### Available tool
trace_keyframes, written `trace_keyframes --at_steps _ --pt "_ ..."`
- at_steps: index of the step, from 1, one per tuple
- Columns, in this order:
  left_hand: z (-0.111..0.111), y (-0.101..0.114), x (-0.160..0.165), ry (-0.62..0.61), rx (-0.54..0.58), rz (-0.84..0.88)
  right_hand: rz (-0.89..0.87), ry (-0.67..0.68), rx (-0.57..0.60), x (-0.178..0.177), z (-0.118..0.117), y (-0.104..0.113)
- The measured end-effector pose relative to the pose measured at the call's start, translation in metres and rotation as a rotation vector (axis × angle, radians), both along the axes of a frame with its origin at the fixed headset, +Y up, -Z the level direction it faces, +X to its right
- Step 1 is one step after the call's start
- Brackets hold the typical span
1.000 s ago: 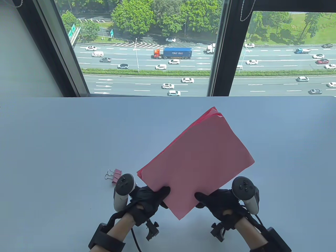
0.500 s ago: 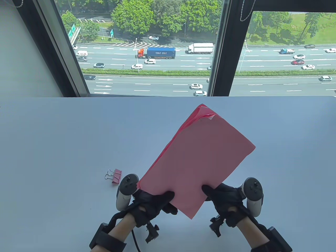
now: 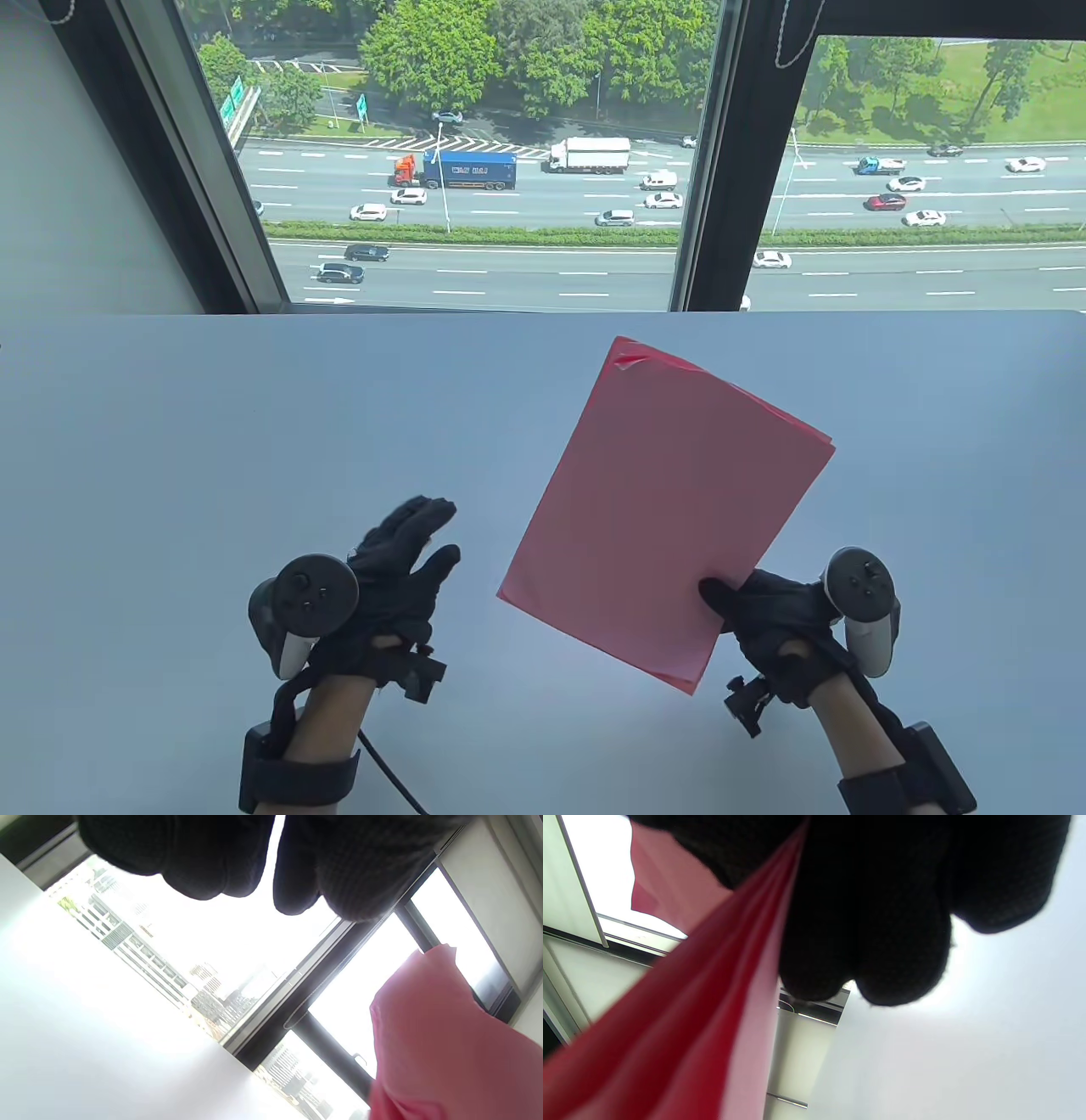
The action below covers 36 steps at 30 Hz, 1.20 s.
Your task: Clip paper with binder clip (Left hand to clip)
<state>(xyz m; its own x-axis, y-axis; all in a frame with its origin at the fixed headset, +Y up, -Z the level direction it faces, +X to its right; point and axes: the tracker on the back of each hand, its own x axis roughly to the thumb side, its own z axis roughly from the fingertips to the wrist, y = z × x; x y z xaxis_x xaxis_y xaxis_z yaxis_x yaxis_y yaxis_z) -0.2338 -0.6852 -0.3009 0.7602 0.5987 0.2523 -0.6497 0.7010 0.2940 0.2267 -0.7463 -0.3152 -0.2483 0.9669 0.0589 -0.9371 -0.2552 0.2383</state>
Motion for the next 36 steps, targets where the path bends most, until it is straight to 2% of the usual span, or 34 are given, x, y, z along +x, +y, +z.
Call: trace_keyframes --at_steps 1,2,4,8,18,28,30,32,34,36 --pt "-0.002 0.001 -0.008 0.090 0.046 -0.133 0.036 0.033 -0.030 -0.001 -0.002 -0.003" --pt "-0.004 0.000 -0.015 0.147 0.042 -0.207 0.062 0.062 -0.055 -0.002 -0.003 -0.005" --pt "-0.010 -0.010 -0.029 0.253 -0.098 -0.240 0.117 0.101 -0.078 -0.004 -0.004 -0.009" --pt "-0.020 -0.030 -0.047 0.345 -0.260 -0.261 0.171 0.142 -0.099 -0.009 -0.003 -0.011" --pt "-0.034 -0.052 -0.057 0.432 -0.465 -0.299 0.202 0.237 -0.170 -0.013 -0.003 -0.015" --pt "-0.042 -0.058 -0.053 0.395 -0.455 -0.288 0.219 0.265 -0.182 -0.018 -0.002 -0.017" --pt "-0.042 -0.060 -0.052 0.343 -0.456 -0.186 0.227 0.258 -0.181 -0.017 -0.002 -0.017" --pt "-0.042 -0.062 -0.052 0.266 -0.405 0.054 0.221 0.245 -0.172 -0.016 -0.002 -0.016" --pt "-0.040 -0.062 -0.052 0.223 -0.433 0.221 0.211 0.234 -0.164 -0.015 -0.002 -0.016" --pt "-0.038 -0.060 -0.052 0.187 -0.442 0.260 0.207 0.225 -0.157 -0.015 -0.003 -0.015"
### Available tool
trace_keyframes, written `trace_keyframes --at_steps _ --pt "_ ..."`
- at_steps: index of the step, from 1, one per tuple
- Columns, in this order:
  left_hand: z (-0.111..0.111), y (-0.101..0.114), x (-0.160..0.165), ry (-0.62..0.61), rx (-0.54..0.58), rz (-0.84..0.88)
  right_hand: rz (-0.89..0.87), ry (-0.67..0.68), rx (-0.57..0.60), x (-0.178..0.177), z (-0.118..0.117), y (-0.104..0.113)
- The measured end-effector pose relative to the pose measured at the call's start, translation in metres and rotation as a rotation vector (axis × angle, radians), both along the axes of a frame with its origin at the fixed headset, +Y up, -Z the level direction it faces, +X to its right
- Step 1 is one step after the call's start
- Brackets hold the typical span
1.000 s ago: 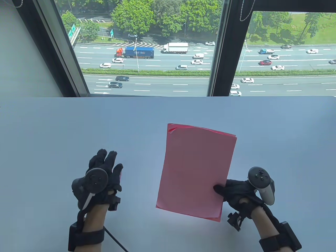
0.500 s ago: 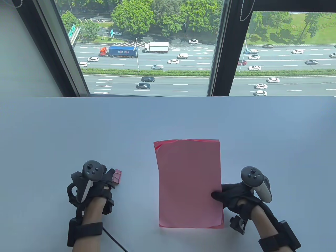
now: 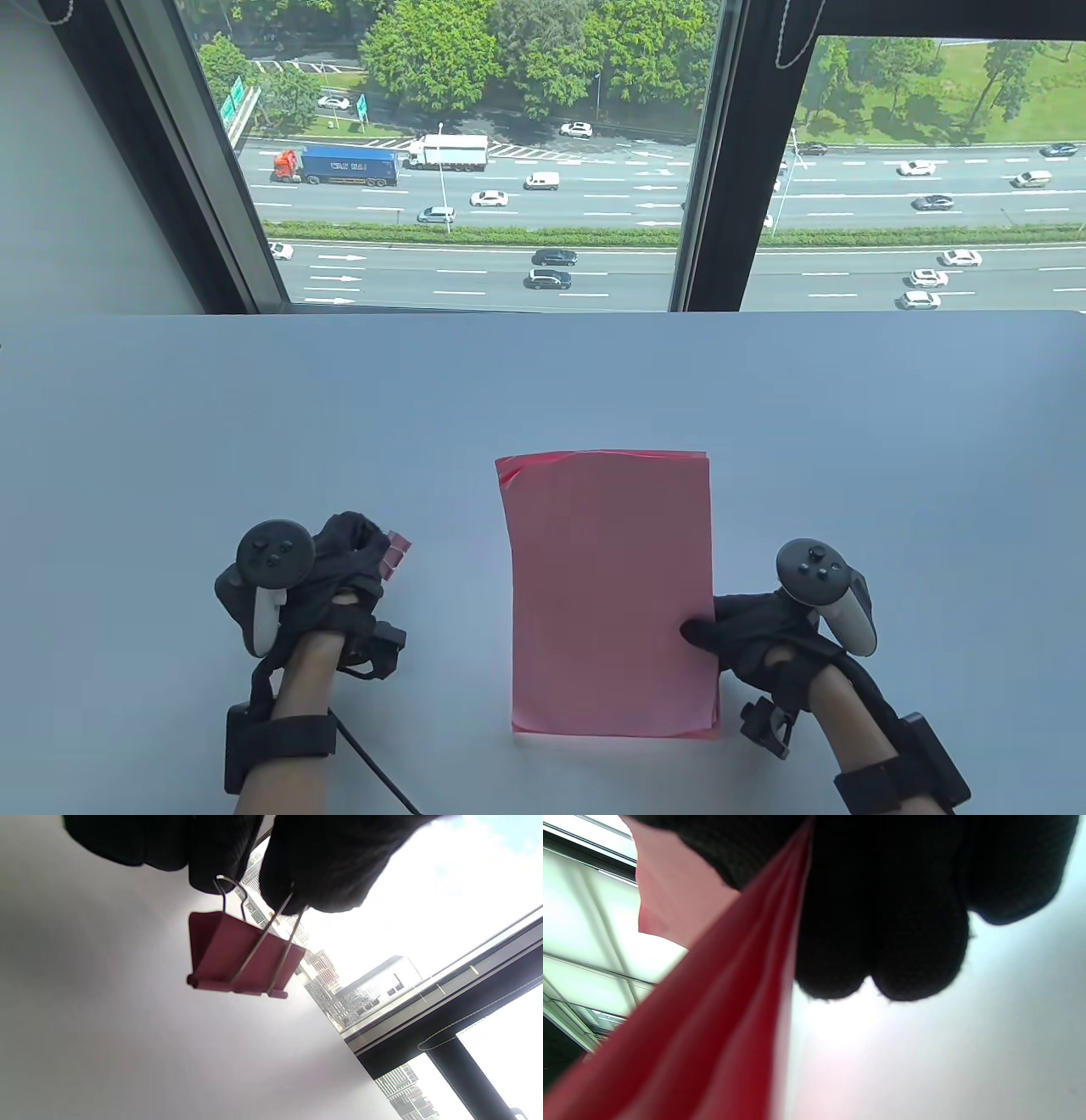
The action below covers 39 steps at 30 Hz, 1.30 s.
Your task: Clip paper with binder clip (Left hand to clip)
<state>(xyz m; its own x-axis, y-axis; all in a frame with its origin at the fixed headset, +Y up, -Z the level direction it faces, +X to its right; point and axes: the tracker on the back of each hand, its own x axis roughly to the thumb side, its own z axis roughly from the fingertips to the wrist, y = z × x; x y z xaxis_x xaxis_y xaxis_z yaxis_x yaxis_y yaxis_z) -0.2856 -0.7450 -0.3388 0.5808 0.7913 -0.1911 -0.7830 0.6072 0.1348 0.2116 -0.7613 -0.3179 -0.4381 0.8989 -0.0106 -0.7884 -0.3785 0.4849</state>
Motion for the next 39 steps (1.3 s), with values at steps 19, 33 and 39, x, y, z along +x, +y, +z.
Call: trace_keyframes --at_steps 19,33,39 --pt "0.004 -0.007 0.037 -0.269 0.150 0.456 -0.099 0.009 0.045 0.003 0.001 0.003" --pt "0.003 -0.015 0.049 -0.343 0.125 0.726 -0.128 0.044 0.049 0.001 0.002 0.005" --pt "0.003 -0.015 0.050 -0.354 0.138 0.698 -0.118 0.045 0.051 0.001 0.002 0.004"
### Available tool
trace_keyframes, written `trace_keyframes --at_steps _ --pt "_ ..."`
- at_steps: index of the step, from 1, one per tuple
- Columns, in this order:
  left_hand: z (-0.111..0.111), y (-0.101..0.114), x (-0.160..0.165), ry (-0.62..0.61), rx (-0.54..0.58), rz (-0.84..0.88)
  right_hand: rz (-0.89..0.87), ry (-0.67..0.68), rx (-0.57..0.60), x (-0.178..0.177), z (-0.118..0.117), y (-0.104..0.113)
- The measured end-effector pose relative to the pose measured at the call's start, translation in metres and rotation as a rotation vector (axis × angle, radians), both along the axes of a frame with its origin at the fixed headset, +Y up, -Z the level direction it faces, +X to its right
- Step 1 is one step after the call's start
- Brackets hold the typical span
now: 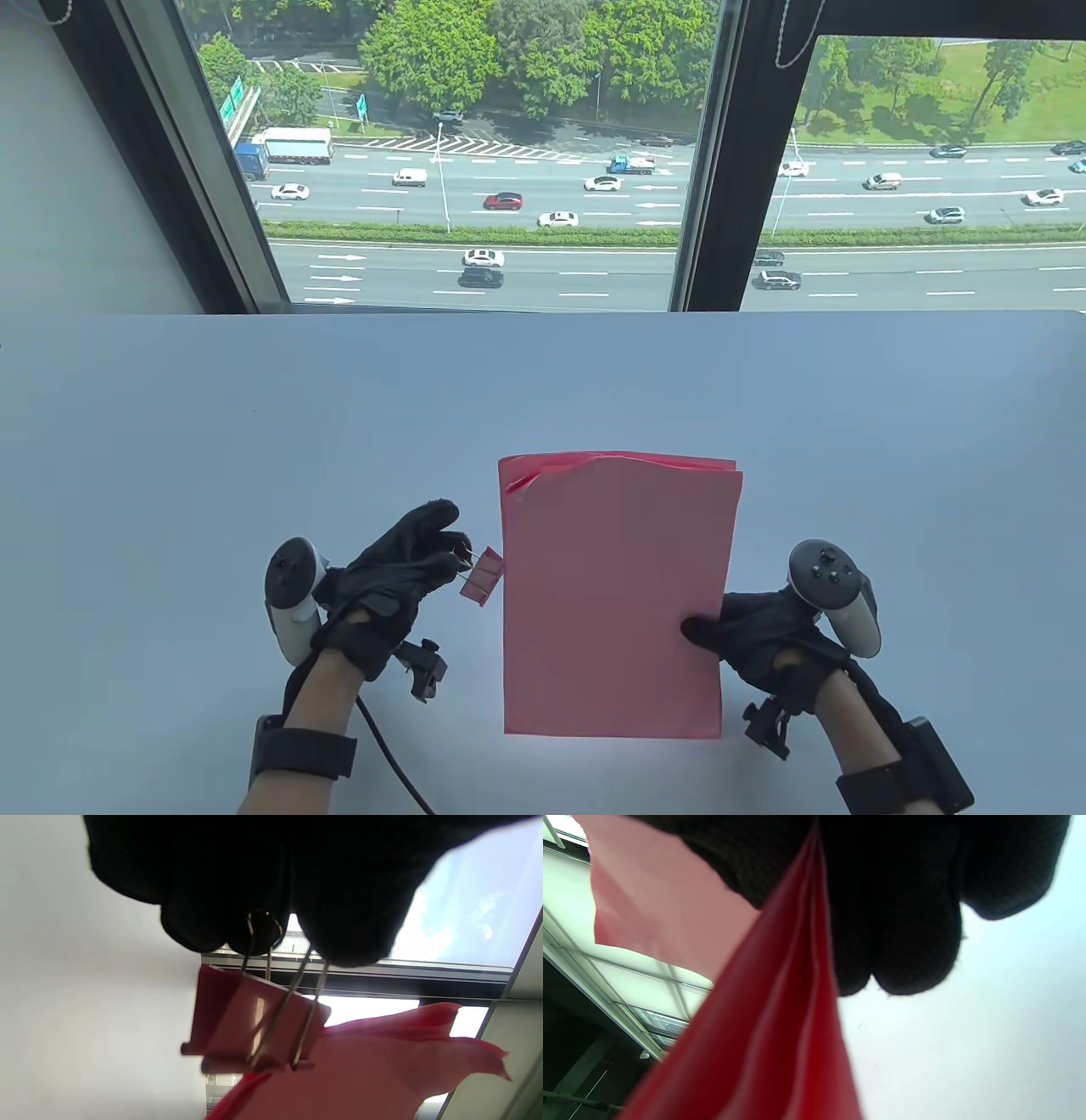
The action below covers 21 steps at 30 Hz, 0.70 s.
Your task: Clip paper with binder clip (Left hand to clip)
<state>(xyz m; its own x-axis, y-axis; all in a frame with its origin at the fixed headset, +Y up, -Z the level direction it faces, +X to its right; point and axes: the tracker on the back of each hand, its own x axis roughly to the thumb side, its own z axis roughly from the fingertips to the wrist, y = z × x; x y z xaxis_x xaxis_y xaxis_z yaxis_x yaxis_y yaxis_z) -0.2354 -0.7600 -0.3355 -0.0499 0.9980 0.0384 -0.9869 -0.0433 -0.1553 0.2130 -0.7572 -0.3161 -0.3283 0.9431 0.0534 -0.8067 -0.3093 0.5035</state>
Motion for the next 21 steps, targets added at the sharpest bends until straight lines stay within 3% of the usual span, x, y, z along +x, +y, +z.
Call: trace_keyframes --at_steps 9,21 --pt "0.005 0.007 0.008 0.045 0.033 -0.023 0.054 0.029 0.002 -0.009 0.003 -0.003" --pt "0.011 0.021 -0.010 0.193 0.126 -0.028 0.137 0.146 -0.053 -0.023 0.008 -0.008"
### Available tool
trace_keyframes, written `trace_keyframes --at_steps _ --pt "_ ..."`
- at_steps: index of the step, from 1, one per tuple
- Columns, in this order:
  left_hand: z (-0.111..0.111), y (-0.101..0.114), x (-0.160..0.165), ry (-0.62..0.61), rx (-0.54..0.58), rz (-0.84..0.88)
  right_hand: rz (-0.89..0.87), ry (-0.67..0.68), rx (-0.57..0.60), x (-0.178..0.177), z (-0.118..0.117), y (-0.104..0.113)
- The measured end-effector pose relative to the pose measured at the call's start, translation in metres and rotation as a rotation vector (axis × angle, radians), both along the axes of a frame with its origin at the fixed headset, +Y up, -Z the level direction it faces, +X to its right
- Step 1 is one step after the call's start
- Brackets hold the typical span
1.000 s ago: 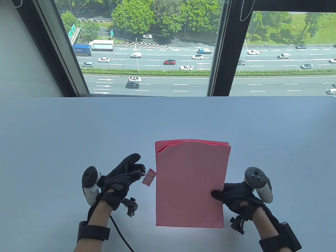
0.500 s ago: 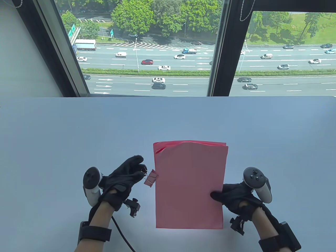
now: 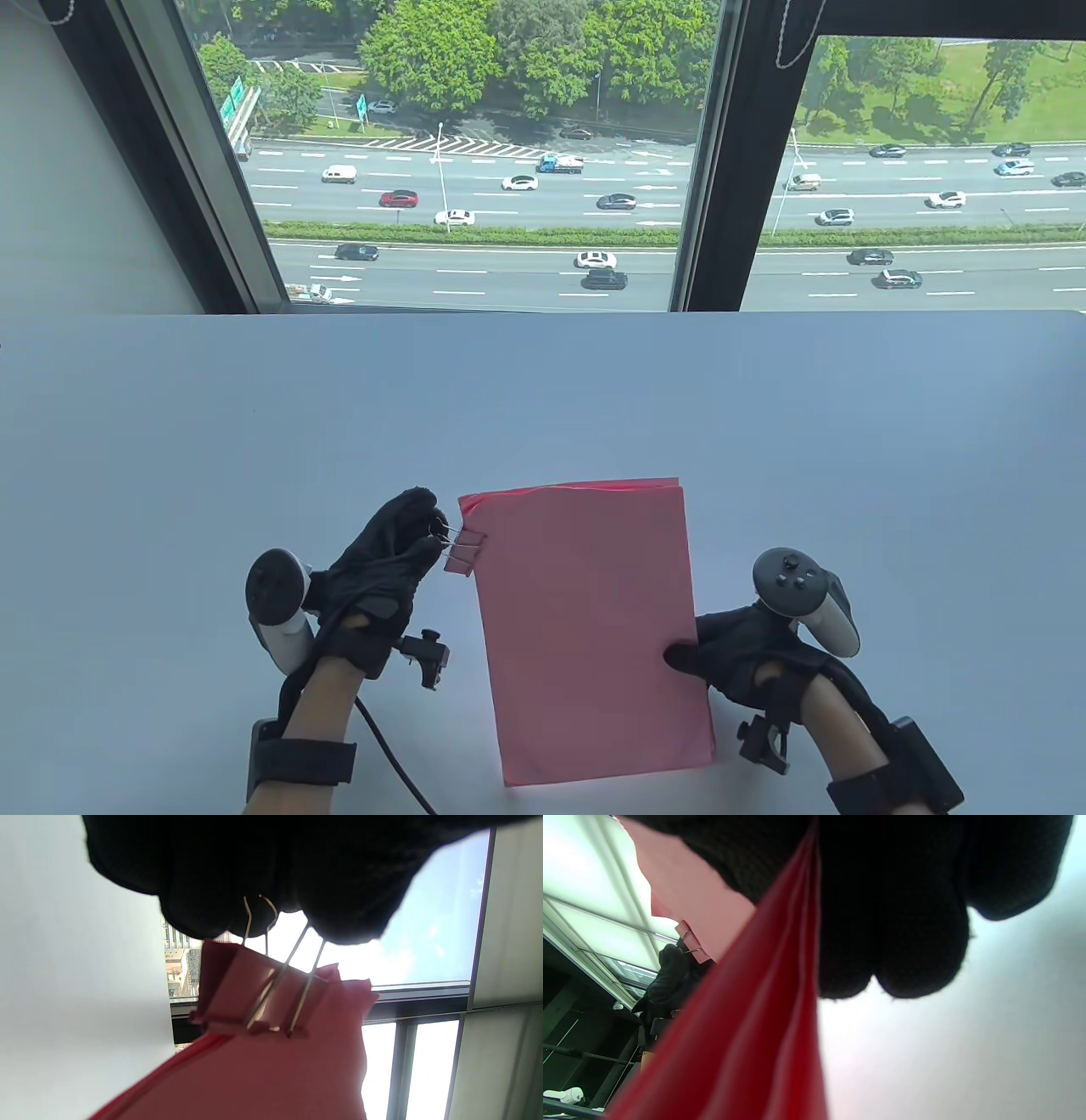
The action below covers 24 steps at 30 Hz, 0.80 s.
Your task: Clip paper with binder clip (Left hand to clip)
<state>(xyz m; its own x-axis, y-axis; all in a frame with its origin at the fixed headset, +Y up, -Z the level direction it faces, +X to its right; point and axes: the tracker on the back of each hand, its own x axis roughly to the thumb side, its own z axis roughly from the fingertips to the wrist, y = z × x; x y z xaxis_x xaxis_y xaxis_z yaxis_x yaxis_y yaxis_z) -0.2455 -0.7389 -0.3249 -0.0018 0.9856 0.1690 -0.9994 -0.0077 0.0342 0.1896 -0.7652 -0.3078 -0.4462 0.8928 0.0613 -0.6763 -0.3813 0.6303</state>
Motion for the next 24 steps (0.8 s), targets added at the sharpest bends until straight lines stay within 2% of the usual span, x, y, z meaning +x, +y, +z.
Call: trace_keyframes --at_steps 7,17,21,24 --pt "0.001 0.003 -0.008 0.030 0.018 0.045 0.049 0.063 -0.034 -0.004 0.002 -0.002" --pt "-0.001 0.001 -0.002 -0.048 0.000 0.041 0.037 0.046 -0.022 -0.004 0.002 -0.002" --pt "0.001 0.001 0.000 -0.027 -0.024 -0.066 0.036 -0.054 0.004 0.005 -0.004 0.000" --pt "0.004 0.006 0.003 0.007 0.011 -0.184 0.062 -0.084 -0.023 0.012 -0.007 -0.001"
